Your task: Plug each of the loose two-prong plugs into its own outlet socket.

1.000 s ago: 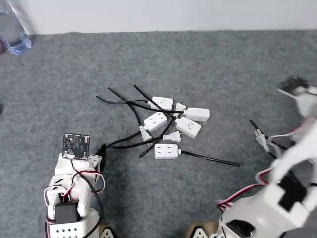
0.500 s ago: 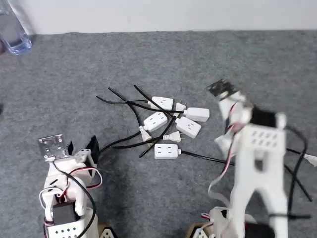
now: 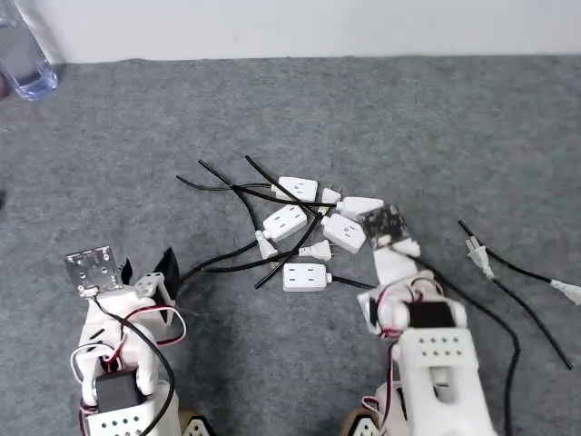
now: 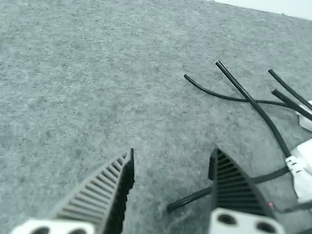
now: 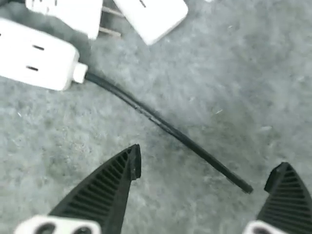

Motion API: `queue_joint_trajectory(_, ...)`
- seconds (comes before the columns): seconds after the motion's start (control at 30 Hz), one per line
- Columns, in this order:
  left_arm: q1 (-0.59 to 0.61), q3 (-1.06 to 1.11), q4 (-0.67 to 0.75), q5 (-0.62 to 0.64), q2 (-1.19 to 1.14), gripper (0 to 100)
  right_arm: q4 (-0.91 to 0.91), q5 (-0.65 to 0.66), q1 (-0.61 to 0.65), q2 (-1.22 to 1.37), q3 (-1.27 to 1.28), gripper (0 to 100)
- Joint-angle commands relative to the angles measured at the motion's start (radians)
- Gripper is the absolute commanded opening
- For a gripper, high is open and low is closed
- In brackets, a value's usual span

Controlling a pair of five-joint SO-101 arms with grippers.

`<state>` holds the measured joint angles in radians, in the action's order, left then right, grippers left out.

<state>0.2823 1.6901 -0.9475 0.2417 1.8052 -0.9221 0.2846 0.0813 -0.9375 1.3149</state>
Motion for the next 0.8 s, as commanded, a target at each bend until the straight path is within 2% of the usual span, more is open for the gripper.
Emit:
queue_joint_trajectory(0.0,-0.005,-0.008,-0.018,0.008,0.014,24,0.065,-0.011,0.002,-0.079,0.068,37.7)
queue_joint_trajectory(0.13,-0.011,-0.008,-0.038,-0.012,0.014,24,0.071,-0.011,0.002,-0.171,0.169,37.7)
queue_joint_trajectory(0.33,-0.089,-0.008,-0.087,-0.152,0.014,24,0.143,-0.009,0.002,-0.351,0.308,37.6)
queue_joint_trajectory(0.47,-0.091,-0.027,-0.078,-0.233,0.014,24,0.143,-0.009,0.001,-0.504,0.373,37.6)
queue_joint_trajectory(0.67,-0.094,-0.203,0.028,-0.273,0.012,24,0.012,-0.009,-0.005,-0.682,0.376,37.6)
queue_joint_trajectory(0.77,-0.098,-0.292,0.075,-0.272,0.009,24,-0.002,-0.014,-0.064,-0.742,0.376,37.6)
